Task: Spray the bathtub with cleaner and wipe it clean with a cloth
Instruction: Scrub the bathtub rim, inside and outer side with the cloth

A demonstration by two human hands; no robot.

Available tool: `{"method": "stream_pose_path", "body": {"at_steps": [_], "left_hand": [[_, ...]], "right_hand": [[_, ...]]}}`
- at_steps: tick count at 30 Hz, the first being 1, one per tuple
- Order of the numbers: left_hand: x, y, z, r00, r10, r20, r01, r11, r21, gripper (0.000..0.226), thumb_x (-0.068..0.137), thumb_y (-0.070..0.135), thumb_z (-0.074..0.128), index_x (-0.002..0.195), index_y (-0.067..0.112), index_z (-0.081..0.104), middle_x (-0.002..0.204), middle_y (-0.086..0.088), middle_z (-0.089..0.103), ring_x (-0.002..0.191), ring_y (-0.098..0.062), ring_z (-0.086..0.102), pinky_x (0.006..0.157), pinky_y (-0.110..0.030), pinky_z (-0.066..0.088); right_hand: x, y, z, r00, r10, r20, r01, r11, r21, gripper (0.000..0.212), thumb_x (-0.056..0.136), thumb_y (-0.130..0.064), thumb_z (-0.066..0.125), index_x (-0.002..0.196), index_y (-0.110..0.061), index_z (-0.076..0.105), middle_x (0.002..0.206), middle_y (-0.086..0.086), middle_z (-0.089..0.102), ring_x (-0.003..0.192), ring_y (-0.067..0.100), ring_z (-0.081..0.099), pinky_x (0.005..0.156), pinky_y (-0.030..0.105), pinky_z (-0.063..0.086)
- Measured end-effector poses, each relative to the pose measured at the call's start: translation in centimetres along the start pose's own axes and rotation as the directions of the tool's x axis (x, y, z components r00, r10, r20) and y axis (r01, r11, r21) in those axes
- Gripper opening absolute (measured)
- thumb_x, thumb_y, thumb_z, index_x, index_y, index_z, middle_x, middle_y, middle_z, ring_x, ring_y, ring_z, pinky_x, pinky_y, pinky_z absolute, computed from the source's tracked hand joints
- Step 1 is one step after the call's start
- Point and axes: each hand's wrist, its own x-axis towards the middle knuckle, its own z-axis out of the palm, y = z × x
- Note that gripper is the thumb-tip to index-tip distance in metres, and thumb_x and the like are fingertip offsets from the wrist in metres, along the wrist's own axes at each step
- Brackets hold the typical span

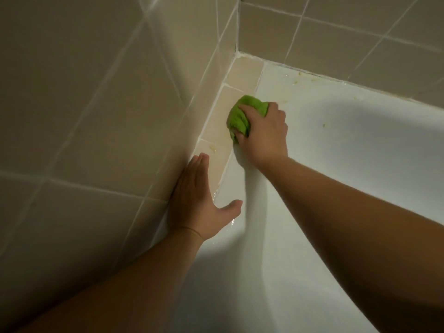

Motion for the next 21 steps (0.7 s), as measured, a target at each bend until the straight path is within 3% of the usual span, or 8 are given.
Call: {"method": "stream_pose_path", "body": {"at_steps": [5,11,18,21], "left_hand": [[0.9,0.2,0.4,1.000,0.017,-0.009,-0.017,1.000,-0.005,0.125,0.066,0.070,0.077,0.160,0.005,0.027,0.163,-0.011,0.036,0.152,-0.025,0.029,0.123,-0.036,0.027],[2.4,0.7,0.1,0.997,0.044,0.067,-0.046,0.999,0.025,0.122,0.067,0.075,0.071,0.162,0.016,0.021,0.167,-0.002,0.028,0.154,-0.021,0.024,0.125,-0.036,0.024],[3.0,0.8,0.3,0.997,0.042,0.066,-0.042,0.999,0.003,0.123,0.067,0.073,0.073,0.162,0.016,0.020,0.166,-0.003,0.031,0.153,-0.021,0.025,0.124,-0.031,0.019],[3.1,0.9,0.3,0.998,0.034,0.052,-0.033,0.999,-0.007,0.123,0.066,0.071,0.075,0.162,0.015,0.021,0.165,-0.004,0.033,0.152,-0.022,0.027,0.124,-0.032,0.020]], "right_hand": [[-5.0,1.5,-0.3,0.972,-0.230,0.047,0.223,0.968,0.115,0.056,0.083,-0.036,0.077,0.137,-0.032,0.062,0.124,0.014,0.049,0.108,0.034,0.045,0.094,0.039,0.035],[1.7,2.7,-1.2,1.000,0.012,-0.015,-0.012,0.999,0.041,0.057,0.091,-0.035,0.069,0.146,-0.035,0.053,0.138,0.014,0.039,0.124,0.038,0.039,0.110,0.047,0.036],[-3.2,2.9,-1.3,0.989,-0.141,0.051,0.134,0.983,0.127,0.060,0.086,-0.031,0.075,0.143,-0.034,0.056,0.131,0.012,0.043,0.116,0.035,0.041,0.103,0.046,0.040],[-1.2,4.3,-1.6,1.000,0.000,0.000,0.000,0.995,0.102,0.059,0.090,-0.030,0.071,0.146,-0.035,0.052,0.134,0.012,0.039,0.122,0.036,0.038,0.108,0.049,0.039]]}}
